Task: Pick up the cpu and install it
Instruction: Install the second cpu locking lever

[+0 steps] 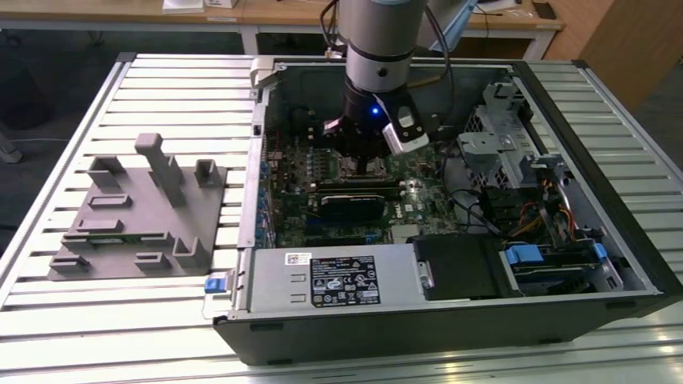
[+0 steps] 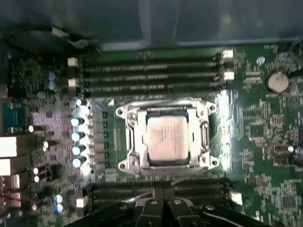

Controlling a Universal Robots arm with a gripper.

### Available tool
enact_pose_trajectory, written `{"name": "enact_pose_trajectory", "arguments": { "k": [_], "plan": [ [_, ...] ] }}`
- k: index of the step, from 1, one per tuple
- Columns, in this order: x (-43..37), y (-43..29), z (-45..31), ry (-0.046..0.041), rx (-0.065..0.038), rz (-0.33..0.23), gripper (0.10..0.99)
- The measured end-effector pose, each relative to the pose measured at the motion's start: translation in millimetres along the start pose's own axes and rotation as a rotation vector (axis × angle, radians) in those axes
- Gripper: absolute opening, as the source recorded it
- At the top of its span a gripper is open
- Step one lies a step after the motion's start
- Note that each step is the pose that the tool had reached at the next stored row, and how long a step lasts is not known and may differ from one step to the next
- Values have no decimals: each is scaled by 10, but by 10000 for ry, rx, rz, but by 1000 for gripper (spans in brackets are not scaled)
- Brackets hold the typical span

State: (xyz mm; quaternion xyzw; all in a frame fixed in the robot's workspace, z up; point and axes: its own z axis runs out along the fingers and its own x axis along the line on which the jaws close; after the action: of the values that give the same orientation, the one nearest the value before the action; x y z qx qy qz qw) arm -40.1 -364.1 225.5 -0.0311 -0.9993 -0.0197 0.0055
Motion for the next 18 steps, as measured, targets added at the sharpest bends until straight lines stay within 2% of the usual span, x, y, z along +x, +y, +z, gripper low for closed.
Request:
{"name": "enact_pose_trajectory", "arguments": {
  "k": [1,2,3,7,11,13,18],
  "plan": [
    [-1,-9,1,12,-163,-2,106],
    [-2,-22,0,19,-281,-3,106],
    [-3,-40,0,21,-327,-4,106],
    [4,-97,-1,21,-330,-3,106],
    [72,-126,10,23,-343,-5,106],
    [98,-128,33,22,-357,-4,106],
    [99,-132,114,26,-396,-3,106]
  ]
}}
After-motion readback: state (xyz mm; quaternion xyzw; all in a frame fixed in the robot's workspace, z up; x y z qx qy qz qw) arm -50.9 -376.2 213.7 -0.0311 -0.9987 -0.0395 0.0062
